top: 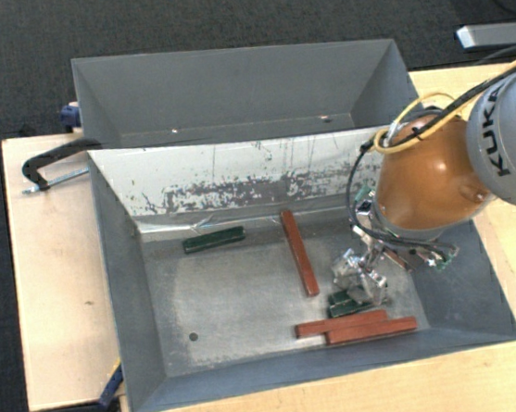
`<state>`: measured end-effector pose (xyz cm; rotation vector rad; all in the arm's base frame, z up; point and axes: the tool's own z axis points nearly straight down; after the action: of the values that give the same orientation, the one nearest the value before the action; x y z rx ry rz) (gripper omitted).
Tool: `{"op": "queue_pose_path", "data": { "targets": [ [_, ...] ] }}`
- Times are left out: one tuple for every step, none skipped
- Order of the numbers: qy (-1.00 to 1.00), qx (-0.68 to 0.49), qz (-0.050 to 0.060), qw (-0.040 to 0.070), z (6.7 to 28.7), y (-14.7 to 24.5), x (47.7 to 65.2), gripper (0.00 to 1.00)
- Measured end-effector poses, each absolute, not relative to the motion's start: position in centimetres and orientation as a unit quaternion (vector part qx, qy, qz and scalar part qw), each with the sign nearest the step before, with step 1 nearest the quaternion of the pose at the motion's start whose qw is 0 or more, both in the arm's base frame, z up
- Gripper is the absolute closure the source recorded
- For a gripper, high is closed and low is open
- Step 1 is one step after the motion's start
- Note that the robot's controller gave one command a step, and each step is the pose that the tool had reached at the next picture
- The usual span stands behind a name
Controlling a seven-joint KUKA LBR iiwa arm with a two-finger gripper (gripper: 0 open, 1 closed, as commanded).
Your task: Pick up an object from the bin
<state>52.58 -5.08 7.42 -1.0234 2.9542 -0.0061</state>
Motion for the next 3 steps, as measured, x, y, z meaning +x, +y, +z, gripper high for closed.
{"op": "queue_pose_path", "data": {
  "targets": [
    [0.938,-0.345,-0.002,0.008,7.5,-5.1,52.0,1.00],
    [0.952,-0.307,-0.002,0.007,7.4,-3.5,50.9,1.00],
    [0.952,-0.307,-0.002,0.007,7.4,-3.5,50.9,1.00]
  ]
}}
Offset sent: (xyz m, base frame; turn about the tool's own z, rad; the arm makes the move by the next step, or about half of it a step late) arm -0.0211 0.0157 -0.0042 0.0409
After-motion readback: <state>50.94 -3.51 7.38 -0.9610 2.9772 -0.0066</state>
